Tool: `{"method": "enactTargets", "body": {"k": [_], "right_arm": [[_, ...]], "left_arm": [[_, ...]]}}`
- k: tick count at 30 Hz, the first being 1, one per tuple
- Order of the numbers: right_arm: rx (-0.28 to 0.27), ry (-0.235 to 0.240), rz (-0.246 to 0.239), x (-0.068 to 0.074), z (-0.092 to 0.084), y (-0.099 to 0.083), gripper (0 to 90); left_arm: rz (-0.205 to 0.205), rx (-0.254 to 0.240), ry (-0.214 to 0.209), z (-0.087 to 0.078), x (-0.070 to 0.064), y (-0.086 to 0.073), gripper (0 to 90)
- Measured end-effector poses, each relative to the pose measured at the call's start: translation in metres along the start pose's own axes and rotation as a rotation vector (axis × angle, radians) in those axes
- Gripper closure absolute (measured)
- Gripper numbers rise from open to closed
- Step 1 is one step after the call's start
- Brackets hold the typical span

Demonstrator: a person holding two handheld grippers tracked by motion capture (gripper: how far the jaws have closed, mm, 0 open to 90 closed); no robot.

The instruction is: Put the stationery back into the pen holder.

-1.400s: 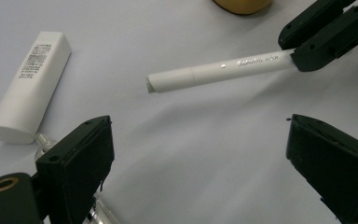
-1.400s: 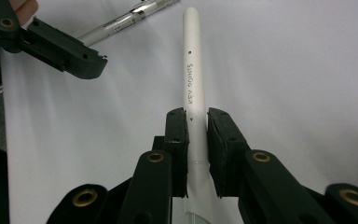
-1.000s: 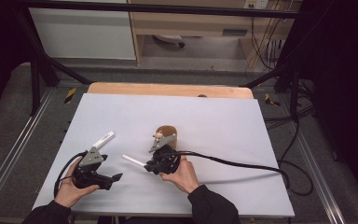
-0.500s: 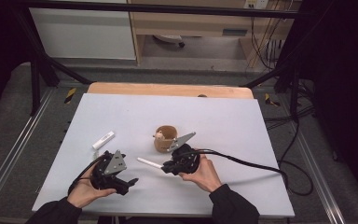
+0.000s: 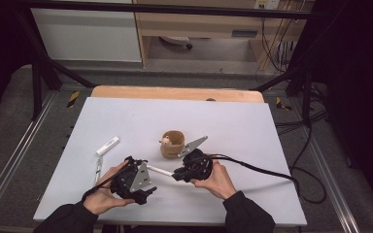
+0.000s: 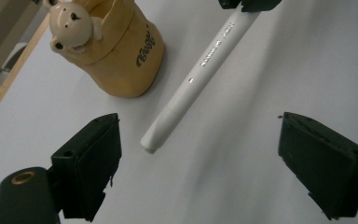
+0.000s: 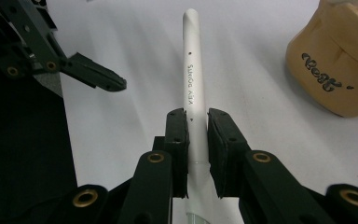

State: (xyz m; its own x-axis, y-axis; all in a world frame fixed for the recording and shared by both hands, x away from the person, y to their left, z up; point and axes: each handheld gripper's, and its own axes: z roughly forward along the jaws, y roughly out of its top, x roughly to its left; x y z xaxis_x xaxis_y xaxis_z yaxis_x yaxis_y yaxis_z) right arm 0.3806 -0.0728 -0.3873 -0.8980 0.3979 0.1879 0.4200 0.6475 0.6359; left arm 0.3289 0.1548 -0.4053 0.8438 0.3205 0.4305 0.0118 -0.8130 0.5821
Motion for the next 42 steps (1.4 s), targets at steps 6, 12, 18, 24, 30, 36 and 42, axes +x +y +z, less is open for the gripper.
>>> {"method": "enactTargets", "body": {"k": [6, 12, 18, 24, 30, 36, 42], "right_arm": [[0.004, 0.008, 0.006, 0.000, 0.001, 0.000, 78.6], [0.003, 0.009, 0.015, 0.001, 0.001, 0.001, 78.6], [0.010, 0.011, 0.011, 0.003, 0.000, 0.004, 78.6], [0.016, 0.010, 0.014, 0.005, 0.002, 0.010, 78.6], [0.017, 0.006, 0.020, 0.005, 0.003, 0.010, 78.6], [0.022, 0.006, 0.027, 0.005, 0.003, 0.010, 78.6], [0.024, 0.008, 0.033, 0.005, 0.002, 0.010, 78.6]], "left_arm": [[0.082, -0.005, 0.023, 0.009, -0.006, 0.007, 21.8], [0.171, -0.023, 0.050, 0.015, -0.012, 0.012, 33.9], [0.250, -0.043, 0.084, 0.018, -0.014, 0.013, 47.0], [0.334, -0.035, 0.137, 0.020, -0.017, 0.014, 57.6], [0.414, -0.056, 0.157, 0.022, -0.021, 0.014, 65.8], [0.496, -0.068, 0.172, 0.023, -0.025, 0.017, 71.2], [0.556, -0.070, 0.193, 0.024, -0.028, 0.017, 75.5]]}}
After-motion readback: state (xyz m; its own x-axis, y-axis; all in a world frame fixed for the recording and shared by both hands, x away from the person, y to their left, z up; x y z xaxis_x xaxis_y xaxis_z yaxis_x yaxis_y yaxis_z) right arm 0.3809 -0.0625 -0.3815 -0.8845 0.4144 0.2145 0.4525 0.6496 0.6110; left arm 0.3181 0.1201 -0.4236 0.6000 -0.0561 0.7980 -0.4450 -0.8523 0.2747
